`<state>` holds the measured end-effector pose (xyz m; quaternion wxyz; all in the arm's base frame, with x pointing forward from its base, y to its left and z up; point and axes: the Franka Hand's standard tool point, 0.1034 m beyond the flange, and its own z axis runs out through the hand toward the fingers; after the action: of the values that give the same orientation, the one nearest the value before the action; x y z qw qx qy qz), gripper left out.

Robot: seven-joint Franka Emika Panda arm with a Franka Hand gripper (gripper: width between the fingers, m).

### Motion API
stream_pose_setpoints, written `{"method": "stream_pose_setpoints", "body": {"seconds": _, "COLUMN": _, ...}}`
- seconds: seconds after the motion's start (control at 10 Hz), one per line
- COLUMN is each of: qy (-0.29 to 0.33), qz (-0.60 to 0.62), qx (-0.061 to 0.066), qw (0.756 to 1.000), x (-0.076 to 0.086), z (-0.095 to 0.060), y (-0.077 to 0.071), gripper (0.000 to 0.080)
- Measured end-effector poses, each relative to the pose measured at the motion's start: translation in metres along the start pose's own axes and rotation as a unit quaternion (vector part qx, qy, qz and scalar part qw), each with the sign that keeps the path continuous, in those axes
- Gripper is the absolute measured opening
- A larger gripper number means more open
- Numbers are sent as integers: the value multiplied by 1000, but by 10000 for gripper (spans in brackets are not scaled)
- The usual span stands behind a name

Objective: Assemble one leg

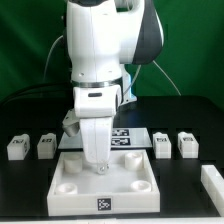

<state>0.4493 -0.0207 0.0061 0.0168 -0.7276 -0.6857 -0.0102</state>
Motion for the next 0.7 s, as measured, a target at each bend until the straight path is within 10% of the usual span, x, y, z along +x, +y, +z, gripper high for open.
{"method": "stream_pose_setpoints", "body": {"seconds": 0.1, "qy": 0, "qz": 0, "qx": 0, "qw": 1000, "x": 0, "z": 0, "y": 0, "gripper": 163}}
{"method": "stream_pose_setpoints", "body": {"seconds": 0.3, "qy": 0, "qz": 0, "qx": 0, "qw": 1000, "x": 0, "z": 0, "y": 0, "gripper": 56}}
{"method": "stream_pose_setpoints", "body": {"seconds": 0.7, "qy": 0, "qz": 1, "qx": 0, "qw": 1000, "x": 0, "z": 0, "y": 0, "gripper": 50}}
